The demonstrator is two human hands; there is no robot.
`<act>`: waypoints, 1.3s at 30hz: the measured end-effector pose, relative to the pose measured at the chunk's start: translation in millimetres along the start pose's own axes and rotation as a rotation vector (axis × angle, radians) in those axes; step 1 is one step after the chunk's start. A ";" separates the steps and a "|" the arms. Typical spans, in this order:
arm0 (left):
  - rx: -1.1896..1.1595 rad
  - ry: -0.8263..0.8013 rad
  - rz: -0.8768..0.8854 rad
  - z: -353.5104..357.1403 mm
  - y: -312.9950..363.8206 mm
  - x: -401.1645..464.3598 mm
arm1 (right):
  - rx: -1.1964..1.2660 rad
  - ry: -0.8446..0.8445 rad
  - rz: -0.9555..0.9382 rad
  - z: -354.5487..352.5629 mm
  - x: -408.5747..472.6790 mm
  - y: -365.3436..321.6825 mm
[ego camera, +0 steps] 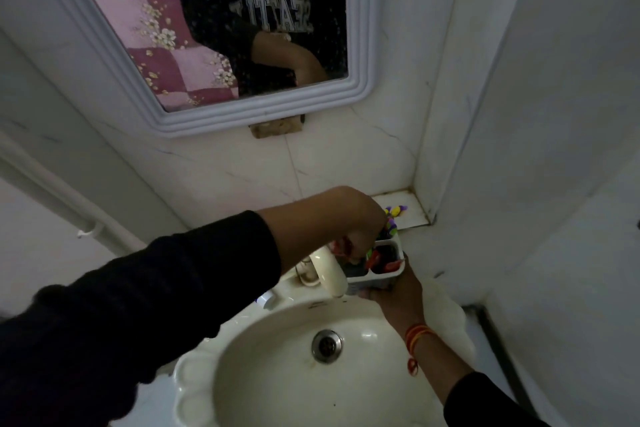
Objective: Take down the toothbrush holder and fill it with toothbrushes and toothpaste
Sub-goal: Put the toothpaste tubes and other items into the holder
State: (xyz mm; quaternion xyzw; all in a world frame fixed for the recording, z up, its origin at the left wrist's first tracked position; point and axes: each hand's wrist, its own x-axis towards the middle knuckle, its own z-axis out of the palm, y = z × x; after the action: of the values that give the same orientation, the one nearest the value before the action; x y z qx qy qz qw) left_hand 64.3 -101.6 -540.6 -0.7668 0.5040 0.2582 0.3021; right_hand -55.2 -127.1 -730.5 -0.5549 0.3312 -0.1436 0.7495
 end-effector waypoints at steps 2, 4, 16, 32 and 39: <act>-0.107 -0.004 -0.025 6.0 7.2 3.3 | 0.080 -0.027 -0.002 -0.4 2.9 1.0; -0.282 -0.073 -0.061 8.8 8.0 5.0 | 0.114 -0.059 -0.016 1.0 2.0 2.7; -0.474 0.249 -0.366 90.4 -119.0 3.6 | 0.059 -0.012 -0.090 -3.4 -1.3 3.9; -0.241 0.447 -0.356 164.3 -122.3 28.4 | 0.306 -0.047 0.051 -3.2 1.7 2.0; -0.277 0.485 -0.231 104.2 -116.8 -7.5 | 0.247 -0.016 0.025 -3.8 1.0 3.7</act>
State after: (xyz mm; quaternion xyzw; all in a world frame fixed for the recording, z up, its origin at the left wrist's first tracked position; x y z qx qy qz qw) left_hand 160.6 14.6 -582.9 -0.8922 0.4311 0.0978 0.0929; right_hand -57.5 -129.2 -734.9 -0.4552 0.3118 -0.1697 0.8165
